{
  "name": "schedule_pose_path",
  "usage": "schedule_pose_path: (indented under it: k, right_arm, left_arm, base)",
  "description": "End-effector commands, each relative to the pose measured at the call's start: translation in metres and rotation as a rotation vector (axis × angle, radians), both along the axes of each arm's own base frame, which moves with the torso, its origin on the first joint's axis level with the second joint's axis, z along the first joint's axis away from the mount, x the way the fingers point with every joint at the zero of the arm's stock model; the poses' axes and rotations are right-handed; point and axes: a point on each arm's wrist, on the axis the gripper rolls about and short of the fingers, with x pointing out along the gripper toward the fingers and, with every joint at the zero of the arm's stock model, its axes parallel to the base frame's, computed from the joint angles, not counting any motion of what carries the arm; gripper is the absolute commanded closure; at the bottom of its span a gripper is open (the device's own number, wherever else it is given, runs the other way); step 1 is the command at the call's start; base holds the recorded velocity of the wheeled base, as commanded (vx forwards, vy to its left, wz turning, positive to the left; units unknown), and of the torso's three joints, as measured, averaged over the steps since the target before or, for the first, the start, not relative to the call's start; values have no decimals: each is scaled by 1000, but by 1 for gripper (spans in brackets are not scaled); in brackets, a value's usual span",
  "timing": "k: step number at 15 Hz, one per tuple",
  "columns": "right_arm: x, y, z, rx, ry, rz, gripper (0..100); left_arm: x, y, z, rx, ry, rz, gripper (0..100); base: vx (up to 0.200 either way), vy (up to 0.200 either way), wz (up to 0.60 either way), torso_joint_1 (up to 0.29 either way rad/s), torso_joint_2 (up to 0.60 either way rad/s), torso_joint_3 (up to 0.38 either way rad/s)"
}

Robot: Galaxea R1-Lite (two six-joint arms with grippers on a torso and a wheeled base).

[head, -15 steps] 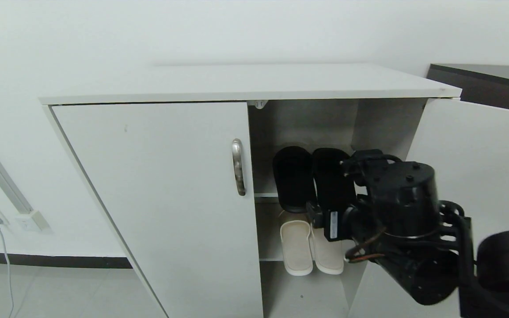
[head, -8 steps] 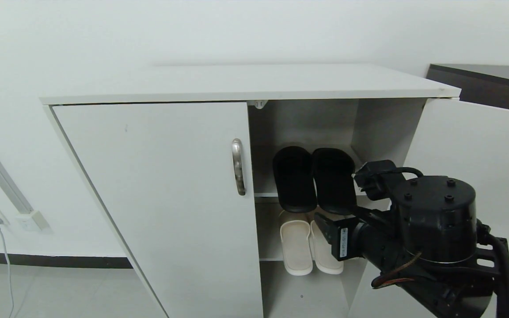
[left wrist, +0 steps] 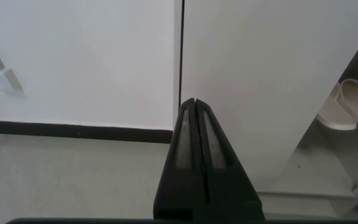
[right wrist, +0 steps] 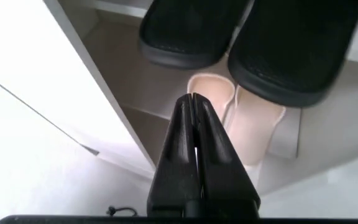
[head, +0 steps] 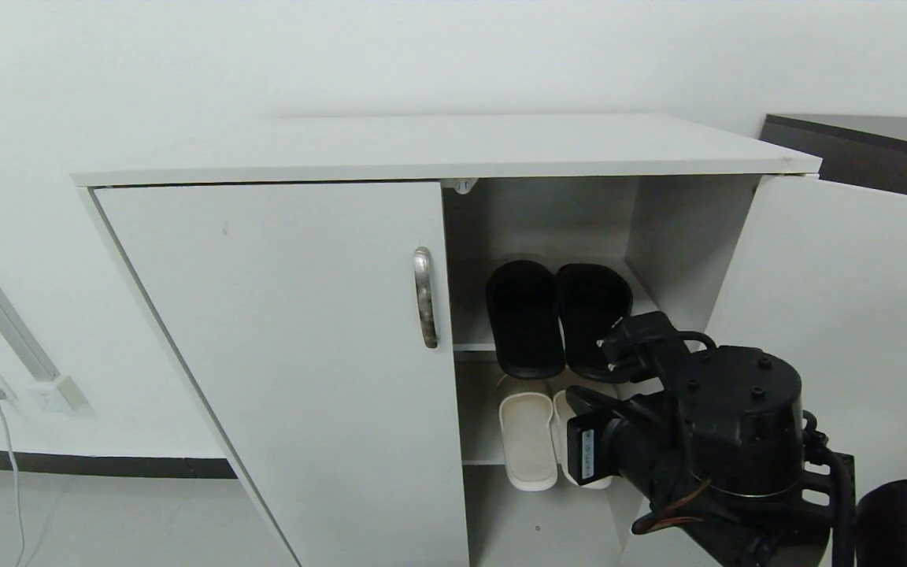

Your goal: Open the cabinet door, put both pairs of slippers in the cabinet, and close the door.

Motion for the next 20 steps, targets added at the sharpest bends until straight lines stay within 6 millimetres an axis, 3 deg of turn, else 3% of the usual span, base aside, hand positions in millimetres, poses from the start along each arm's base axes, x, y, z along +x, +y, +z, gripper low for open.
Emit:
schedule_pose_path:
  k: [1, 3, 20]
  right_arm:
    - [1, 3, -13, -27, 9, 8, 100]
    - [1, 3, -15, -22, 4, 10, 100]
    - [1, 0, -17, -52, -1, 10, 100]
  left_arm:
    - [0, 0, 0, 0, 0, 0, 100]
    - [0, 0, 0, 0, 1, 0, 100]
    - [0, 0, 0, 0, 1, 0, 100]
  base:
    - [0, 0, 0, 0, 0, 0]
    - [0, 0, 0, 0, 0, 0]
    - [-200, 0, 0, 3, 3, 3]
